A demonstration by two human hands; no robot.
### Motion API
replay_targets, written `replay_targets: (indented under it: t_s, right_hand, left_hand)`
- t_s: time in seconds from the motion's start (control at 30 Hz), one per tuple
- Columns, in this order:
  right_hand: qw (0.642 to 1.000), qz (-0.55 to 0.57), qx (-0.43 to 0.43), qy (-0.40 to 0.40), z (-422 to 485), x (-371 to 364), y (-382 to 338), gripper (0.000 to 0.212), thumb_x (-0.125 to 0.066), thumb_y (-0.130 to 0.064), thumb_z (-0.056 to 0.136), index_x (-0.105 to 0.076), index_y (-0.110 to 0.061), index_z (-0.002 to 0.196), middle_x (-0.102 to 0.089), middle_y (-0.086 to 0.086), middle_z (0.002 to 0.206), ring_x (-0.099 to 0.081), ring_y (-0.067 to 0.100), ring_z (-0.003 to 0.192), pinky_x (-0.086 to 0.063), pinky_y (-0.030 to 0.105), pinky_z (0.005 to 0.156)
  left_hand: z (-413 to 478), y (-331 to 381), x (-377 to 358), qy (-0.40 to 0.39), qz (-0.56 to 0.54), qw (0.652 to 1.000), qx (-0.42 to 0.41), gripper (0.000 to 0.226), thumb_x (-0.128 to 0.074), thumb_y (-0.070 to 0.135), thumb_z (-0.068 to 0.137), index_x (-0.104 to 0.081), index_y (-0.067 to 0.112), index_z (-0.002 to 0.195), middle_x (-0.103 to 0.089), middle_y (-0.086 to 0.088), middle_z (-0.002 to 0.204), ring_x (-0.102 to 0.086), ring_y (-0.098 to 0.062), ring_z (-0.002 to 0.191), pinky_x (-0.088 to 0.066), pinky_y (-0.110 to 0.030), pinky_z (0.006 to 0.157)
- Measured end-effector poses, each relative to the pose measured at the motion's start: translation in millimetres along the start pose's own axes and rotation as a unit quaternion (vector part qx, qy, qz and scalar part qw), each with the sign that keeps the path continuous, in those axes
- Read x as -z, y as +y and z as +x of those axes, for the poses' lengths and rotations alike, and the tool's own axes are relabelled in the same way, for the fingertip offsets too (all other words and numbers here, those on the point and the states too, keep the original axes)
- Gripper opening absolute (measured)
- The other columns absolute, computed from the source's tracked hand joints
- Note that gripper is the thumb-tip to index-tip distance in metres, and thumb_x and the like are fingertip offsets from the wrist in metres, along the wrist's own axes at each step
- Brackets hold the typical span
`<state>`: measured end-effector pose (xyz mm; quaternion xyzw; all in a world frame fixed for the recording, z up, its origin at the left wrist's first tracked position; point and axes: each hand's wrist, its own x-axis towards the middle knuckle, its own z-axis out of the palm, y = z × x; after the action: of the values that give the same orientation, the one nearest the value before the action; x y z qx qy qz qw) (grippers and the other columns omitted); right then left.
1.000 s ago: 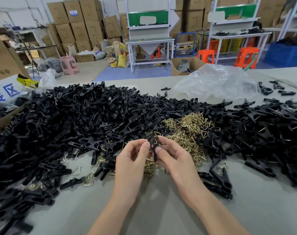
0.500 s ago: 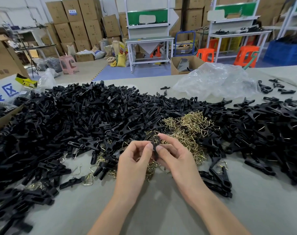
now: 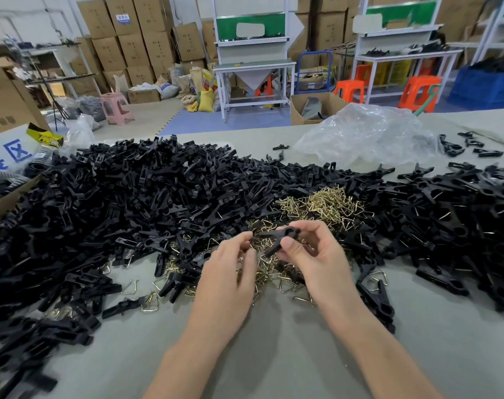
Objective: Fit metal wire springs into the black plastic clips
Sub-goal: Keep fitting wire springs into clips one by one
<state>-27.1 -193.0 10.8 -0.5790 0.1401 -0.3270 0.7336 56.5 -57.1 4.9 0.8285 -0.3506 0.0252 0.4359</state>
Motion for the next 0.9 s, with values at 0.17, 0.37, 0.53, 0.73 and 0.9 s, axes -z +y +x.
replay_targets:
  t_s: [0.17,0.37,0.53,0.73,0.9]
  right_hand:
    - [0.997,0.009,0.022,0.079,6,6,1,0.02,-0.069,-0.006,0.092,-0.064,-0.02,0.105,-0.072,-0.007,0.087,-0.073,0.012,0.081,-0.06,0.028,0.082]
    - [0.996,0.002,0.018,0.087,6,5,3,0.021,-0.069,-0.006,0.093,-0.064,-0.023,0.104,-0.067,0.006,0.099,-0.073,0.011,0.075,-0.061,0.028,0.083]
    - [0.996,0.001,0.012,0.088,6,5,3,0.02,-0.07,-0.009,0.092,-0.064,-0.025,0.105,-0.07,0.002,0.096,-0.075,0.014,0.078,-0.06,0.034,0.086]
    - [0.997,0.012,0.007,0.08,5,5,3,0.02,-0.069,-0.008,0.092,-0.065,-0.022,0.105,-0.069,0.003,0.097,-0.075,0.014,0.08,-0.061,0.031,0.084]
    - [0.997,0.02,0.007,0.067,5,5,5,0.021,-0.069,-0.004,0.093,-0.065,-0.022,0.105,-0.071,0.002,0.098,-0.074,0.013,0.081,-0.06,0.024,0.077]
  left_hand:
    - [-2,-6,-10,-0.084,0.253,0.962,-0.056,0.048,-0.04,0.061,0.098,-0.051,0.036,0.138,-0.048,0.016,0.135,-0.041,-0.01,0.127,-0.027,-0.029,0.105]
    - [5,-5,-7,-0.056,0.237,0.967,-0.077,0.023,-0.044,0.044,0.101,-0.06,0.031,0.11,-0.059,0.015,0.107,-0.053,-0.011,0.103,-0.038,-0.028,0.091]
    - [3,-5,-1,-0.005,0.122,0.991,-0.044,0.021,-0.043,0.042,0.102,-0.062,0.032,0.103,-0.06,0.022,0.095,-0.055,-0.004,0.095,-0.038,-0.027,0.089]
    - [3,-1,4,0.051,-0.028,0.998,0.0,0.017,-0.052,0.034,0.102,-0.068,0.036,0.107,-0.066,0.025,0.092,-0.06,0.006,0.085,-0.04,-0.007,0.072]
    - [4,-1,1,0.024,-0.015,1.0,-0.012,0.03,-0.041,0.022,0.106,-0.064,0.022,0.125,-0.054,0.013,0.093,-0.06,-0.003,0.084,-0.043,-0.011,0.072]
